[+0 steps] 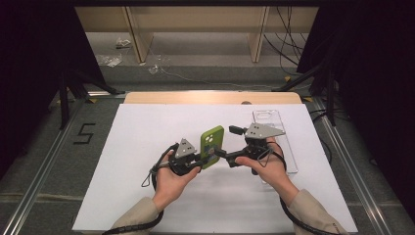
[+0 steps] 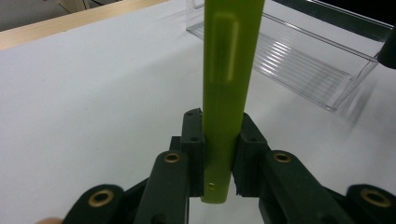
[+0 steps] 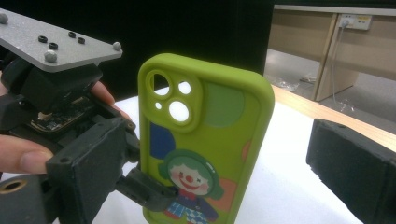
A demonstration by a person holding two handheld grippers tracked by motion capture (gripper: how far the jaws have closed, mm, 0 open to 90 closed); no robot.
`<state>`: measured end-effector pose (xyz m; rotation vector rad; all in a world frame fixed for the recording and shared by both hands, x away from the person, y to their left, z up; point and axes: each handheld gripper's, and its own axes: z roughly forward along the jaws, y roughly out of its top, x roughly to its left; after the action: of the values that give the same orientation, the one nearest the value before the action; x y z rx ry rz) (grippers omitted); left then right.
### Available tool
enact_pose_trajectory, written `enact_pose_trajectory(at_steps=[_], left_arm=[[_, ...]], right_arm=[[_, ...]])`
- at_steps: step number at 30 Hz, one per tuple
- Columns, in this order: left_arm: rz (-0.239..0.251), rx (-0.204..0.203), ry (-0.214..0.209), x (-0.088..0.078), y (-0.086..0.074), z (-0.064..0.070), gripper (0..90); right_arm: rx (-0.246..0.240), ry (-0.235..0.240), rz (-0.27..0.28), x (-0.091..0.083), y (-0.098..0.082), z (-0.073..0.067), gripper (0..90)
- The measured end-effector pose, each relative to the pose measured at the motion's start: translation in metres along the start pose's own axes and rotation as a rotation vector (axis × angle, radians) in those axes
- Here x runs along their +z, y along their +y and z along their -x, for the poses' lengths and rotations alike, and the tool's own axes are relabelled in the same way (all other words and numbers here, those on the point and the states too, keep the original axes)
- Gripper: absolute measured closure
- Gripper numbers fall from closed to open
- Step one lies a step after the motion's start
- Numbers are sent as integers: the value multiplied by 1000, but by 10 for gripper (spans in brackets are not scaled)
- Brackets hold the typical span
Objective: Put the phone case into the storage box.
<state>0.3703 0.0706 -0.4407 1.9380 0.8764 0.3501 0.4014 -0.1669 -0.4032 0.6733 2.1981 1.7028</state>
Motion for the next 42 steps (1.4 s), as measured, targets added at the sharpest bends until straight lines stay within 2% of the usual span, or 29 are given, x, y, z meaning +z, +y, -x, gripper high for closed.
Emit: enact_pose_trajectory(at_steps=[22, 30, 35, 42], left_arm=[[3, 0, 10, 4, 1, 4, 768], [2, 3, 13, 7, 2, 6, 768], [1, 5, 10, 10, 2, 9, 768], [-1, 8, 7, 13, 2, 12, 768]], right_arm=[[17, -20, 11, 1, -1, -1, 73], [38, -29, 16, 3, -2, -2, 72], [56, -37, 22, 3, -2, -3, 58], [52, -43, 23, 5, -2, -5, 43]])
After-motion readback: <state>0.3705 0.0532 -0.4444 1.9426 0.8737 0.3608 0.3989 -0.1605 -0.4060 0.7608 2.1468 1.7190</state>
